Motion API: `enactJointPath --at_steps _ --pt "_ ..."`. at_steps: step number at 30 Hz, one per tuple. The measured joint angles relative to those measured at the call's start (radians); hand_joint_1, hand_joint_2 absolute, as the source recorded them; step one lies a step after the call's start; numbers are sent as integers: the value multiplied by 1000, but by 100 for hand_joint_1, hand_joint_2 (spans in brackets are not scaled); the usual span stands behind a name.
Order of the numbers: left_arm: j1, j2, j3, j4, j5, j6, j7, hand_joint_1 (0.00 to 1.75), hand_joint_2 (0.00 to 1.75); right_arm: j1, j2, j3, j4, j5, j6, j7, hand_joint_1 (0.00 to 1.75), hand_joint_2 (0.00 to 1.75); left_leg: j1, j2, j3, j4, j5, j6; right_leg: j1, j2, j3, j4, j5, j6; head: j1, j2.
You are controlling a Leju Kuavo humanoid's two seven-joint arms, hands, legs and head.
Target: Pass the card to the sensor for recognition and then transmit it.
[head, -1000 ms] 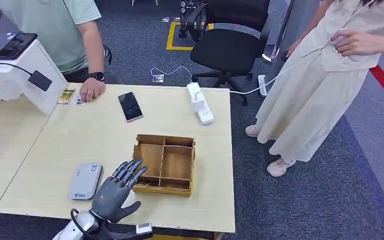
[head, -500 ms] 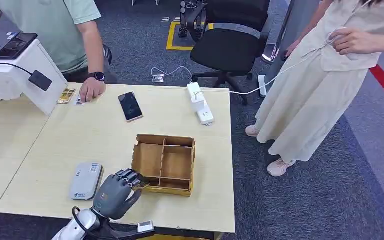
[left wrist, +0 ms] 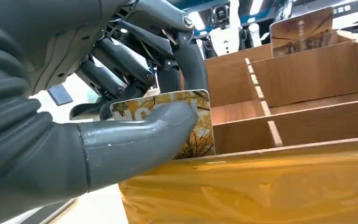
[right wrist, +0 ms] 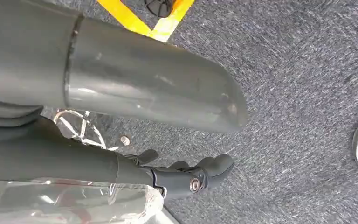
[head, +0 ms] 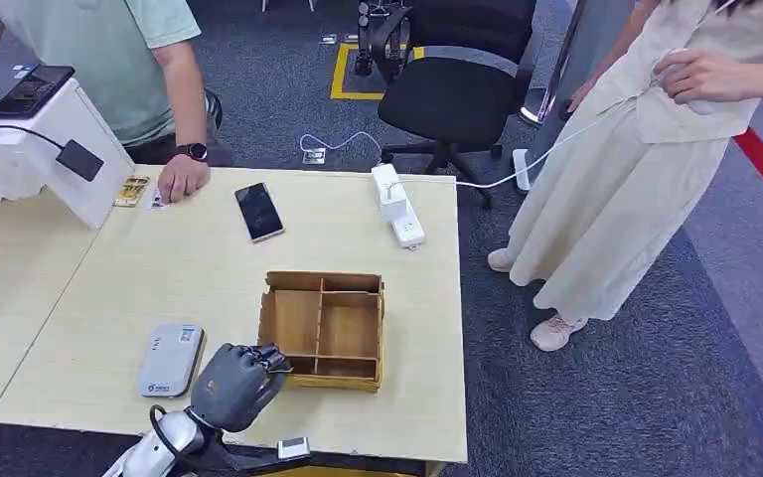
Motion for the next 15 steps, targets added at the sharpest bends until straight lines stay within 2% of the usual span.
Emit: enactJointPath --at_steps 5,12,15 --pt "-6 9 -2 0 28 -21 -19 175 175 0 0 0 0 7 0 6 0 0 0 0 0 0 0 0 0 0 0 0 0 0 0 0" --pt "-22 100 -2 -27 56 -86 -35 175 175 0 -3 0 0 18 0 15 0 0 0 0 1 0 0 0 0 0 0 0 0 0 0 0" --pt "-24 118 -2 -39 79 -87 -37 175 175 0 -3 -5 0 18 0 16 0 0 0 0 1 0 0 0 0 0 0 0 0 0 0 0"
